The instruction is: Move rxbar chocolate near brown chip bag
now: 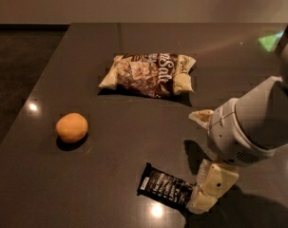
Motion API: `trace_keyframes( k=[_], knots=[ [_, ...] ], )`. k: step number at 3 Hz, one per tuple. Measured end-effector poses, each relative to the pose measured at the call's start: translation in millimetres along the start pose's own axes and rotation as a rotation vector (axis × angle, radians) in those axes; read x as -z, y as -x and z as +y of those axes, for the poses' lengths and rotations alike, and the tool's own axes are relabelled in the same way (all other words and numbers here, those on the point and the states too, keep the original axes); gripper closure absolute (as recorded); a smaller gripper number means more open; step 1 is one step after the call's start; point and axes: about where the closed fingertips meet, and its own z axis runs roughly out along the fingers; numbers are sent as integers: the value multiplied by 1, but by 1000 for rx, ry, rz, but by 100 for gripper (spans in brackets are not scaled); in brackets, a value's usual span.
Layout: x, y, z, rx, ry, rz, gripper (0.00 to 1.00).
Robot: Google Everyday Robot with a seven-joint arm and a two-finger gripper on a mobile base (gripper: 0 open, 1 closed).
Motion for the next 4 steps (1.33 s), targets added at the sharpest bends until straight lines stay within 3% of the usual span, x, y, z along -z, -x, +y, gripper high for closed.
trace_keyframes(
  k=[2,3,4],
  knots=[
    [-31,2,14,5,38,-16,0],
    [-41,1,12,7,49,-9,9],
    [-47,0,15,14,62,1,27]
  ],
)
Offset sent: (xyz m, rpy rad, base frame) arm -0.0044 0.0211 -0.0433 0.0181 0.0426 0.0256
